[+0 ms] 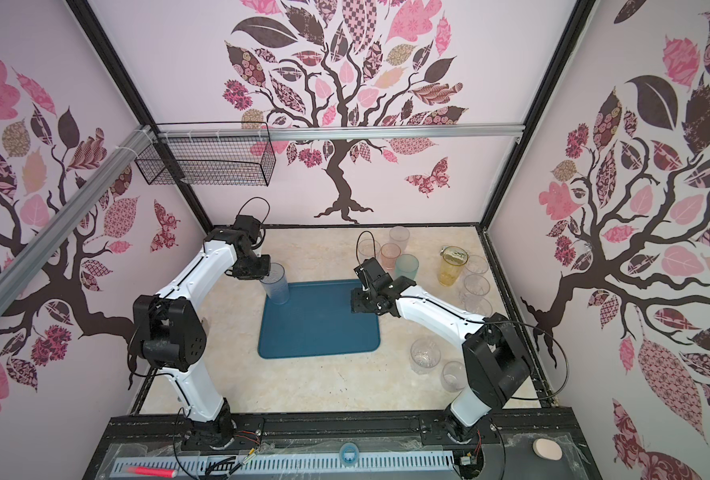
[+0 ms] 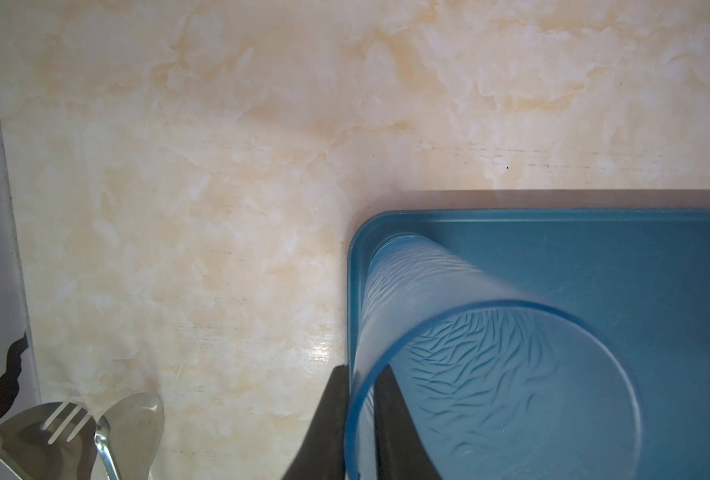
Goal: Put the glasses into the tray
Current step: 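Set the light-blue glass on the tray corner, open left gripper, while right reaches toward glasses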
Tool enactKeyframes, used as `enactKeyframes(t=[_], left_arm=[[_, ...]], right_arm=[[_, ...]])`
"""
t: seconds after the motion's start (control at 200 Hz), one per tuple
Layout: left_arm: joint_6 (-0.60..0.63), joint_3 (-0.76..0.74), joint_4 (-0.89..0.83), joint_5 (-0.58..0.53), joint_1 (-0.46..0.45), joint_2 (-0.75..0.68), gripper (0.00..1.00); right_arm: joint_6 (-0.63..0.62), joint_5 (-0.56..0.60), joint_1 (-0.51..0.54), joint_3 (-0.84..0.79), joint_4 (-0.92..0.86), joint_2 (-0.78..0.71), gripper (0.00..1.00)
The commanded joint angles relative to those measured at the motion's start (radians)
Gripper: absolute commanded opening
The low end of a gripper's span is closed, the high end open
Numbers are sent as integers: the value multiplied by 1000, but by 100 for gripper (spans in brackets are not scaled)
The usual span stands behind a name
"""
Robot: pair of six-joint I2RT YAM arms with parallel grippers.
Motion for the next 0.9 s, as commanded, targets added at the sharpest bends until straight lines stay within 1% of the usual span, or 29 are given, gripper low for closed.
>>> enactKeyframes(t=[0.0, 0.08, 0.16, 0.305, 0.465, 0.57, 0.64, 0.725, 0.82, 0.89], left_arm=[[-5, 53, -3, 6, 2, -9, 22], [-13, 53, 4, 13, 2, -23, 27], [-16, 59, 0, 16, 5, -39, 30], [-23, 70, 5, 17, 11, -90, 33], [-20, 105, -10, -25, 11, -166, 35], [-17, 100, 0, -2, 3, -226, 35], [-6, 86, 14, -1, -33, -267, 35], [4, 54, 46, -13, -104, -316, 36], [-14, -5, 102, 24, -175, -378, 37], [-33, -59, 159, 42, -226, -423, 37]], right_arm=[[1, 4, 2, 17, -25, -19, 58], [1, 9, 1, 17, -27, -22, 58], [-2, 9, 1, 25, -35, -22, 58], [-3, 14, 2, 38, -49, -22, 58], [-7, 22, 1, 41, -54, -19, 59], [-15, 23, 2, 55, -67, -16, 63], [-21, 41, 2, 70, -87, -17, 68], [-31, 83, 1, 83, -114, -24, 74], [-43, 137, -3, 97, -133, -37, 78], [-51, 153, -18, 116, -154, -40, 79]])
